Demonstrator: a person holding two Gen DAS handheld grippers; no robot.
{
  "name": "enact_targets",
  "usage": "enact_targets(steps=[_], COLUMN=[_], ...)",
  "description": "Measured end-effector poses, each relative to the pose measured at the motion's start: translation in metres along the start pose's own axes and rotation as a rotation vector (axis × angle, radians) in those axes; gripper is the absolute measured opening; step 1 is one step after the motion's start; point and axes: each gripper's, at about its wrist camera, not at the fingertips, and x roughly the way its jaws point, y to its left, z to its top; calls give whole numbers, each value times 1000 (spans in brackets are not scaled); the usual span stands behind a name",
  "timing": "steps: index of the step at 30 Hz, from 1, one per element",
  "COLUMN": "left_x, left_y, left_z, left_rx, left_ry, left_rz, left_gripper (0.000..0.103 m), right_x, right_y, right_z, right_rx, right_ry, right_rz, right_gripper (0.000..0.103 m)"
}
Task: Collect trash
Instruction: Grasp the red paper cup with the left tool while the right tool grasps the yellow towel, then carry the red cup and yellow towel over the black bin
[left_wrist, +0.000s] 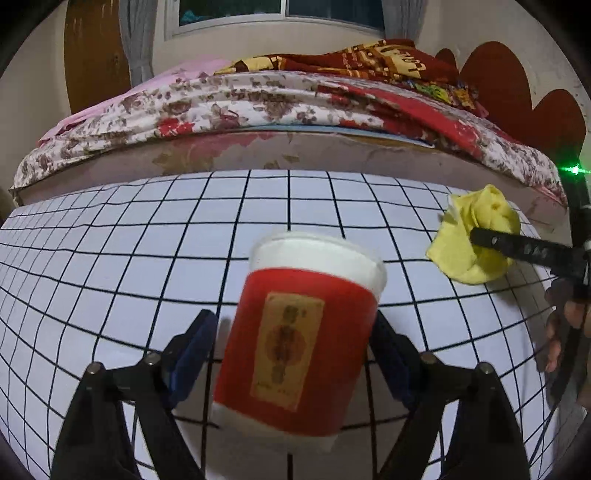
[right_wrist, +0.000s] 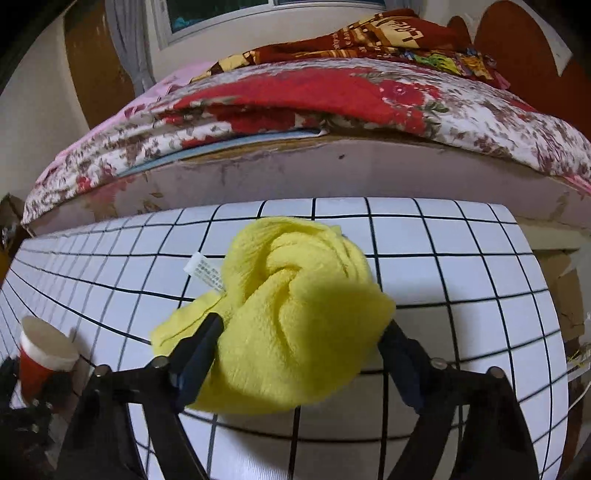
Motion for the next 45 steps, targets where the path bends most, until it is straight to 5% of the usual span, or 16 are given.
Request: enact_targets(steps=[3,6,24,37,45], left_x=[-1,-8,-114,-219,-246], left_y=[2,2,-72,-142,-193], left_z=[0,-4,-29,-72,-109], left_rx=[-11,-15,107,208,296], left_ry=[3,-3,-87,-174,-201], left_rz=[-26,-40,-110,-190,-267], left_gripper=[59,57,57,57,57], right_x=[-2,-12,-182,-318,-364], right_y=[3,3,-28,-62,-91], right_z=[-1,-6,-100,-179,-235], right_rx=[-42,-53,33,50,94], right_ry=[-4,-18,-160,-242,-271], right_rz=[15,29,74,50,31], right_gripper=[33,27,26,26,26])
